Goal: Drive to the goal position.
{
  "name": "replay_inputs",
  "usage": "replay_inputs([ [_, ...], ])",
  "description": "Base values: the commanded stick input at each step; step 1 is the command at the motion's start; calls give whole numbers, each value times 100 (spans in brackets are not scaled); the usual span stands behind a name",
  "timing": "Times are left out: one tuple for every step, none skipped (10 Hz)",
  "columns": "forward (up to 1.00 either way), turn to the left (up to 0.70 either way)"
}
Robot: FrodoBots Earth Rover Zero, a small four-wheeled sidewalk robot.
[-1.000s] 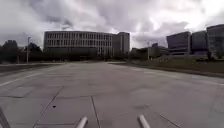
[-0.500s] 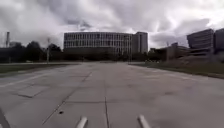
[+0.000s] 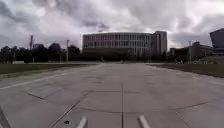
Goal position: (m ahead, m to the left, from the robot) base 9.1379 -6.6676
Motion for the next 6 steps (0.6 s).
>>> replay_inputs([
  [70,36],
  [70,36],
  [70,36],
  [70,36],
  [70,36],
  [70,36],
])
